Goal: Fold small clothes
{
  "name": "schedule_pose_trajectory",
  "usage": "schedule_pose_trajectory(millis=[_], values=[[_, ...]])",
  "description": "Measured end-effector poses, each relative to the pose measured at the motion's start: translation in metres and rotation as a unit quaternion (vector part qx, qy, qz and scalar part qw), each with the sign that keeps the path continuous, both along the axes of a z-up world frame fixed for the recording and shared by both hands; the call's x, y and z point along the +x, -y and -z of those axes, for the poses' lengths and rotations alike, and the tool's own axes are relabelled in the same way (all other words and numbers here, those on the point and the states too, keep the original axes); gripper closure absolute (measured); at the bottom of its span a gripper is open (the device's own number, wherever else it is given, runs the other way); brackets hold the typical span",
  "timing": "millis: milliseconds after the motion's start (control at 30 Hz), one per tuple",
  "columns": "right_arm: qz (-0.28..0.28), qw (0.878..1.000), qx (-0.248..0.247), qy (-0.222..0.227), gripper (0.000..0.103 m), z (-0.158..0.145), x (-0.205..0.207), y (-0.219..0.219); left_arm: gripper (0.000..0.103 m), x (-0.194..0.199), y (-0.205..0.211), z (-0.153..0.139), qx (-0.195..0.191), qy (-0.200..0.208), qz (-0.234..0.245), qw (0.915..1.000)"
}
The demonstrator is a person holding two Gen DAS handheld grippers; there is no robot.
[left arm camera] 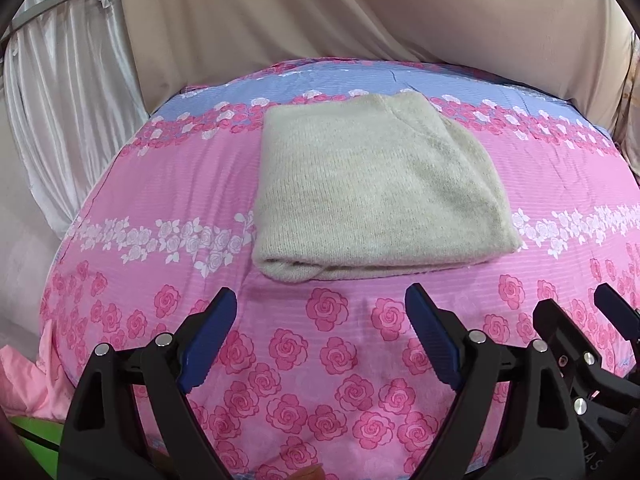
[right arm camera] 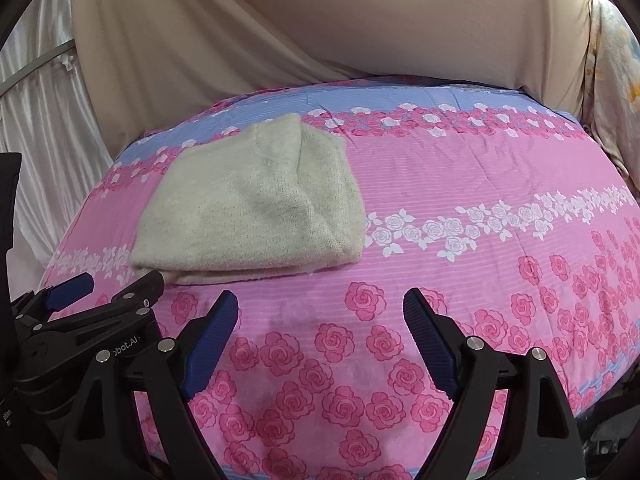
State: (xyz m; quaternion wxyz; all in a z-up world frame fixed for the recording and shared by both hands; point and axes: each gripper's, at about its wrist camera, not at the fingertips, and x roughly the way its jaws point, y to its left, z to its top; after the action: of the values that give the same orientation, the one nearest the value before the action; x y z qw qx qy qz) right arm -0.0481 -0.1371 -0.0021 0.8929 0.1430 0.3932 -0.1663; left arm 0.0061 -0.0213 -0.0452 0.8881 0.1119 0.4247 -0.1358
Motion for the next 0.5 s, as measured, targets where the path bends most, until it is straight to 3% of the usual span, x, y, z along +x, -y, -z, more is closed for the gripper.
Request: schedule_pose_trajectory(millis=[367,500], values=[[0.004,1.0,0.002,0.003,0.021,0.0,-0.007,0.0,0.018,-0.008,-0.001,-0.001,-0.001,0.007,0.009,0.9999],[0.004,1.0,0.002,0.003,0.021,0.0,-0.009,-0.001,0.012,-0.012,-0.003,-0.002,0.001,0.022,0.0,0.9997]])
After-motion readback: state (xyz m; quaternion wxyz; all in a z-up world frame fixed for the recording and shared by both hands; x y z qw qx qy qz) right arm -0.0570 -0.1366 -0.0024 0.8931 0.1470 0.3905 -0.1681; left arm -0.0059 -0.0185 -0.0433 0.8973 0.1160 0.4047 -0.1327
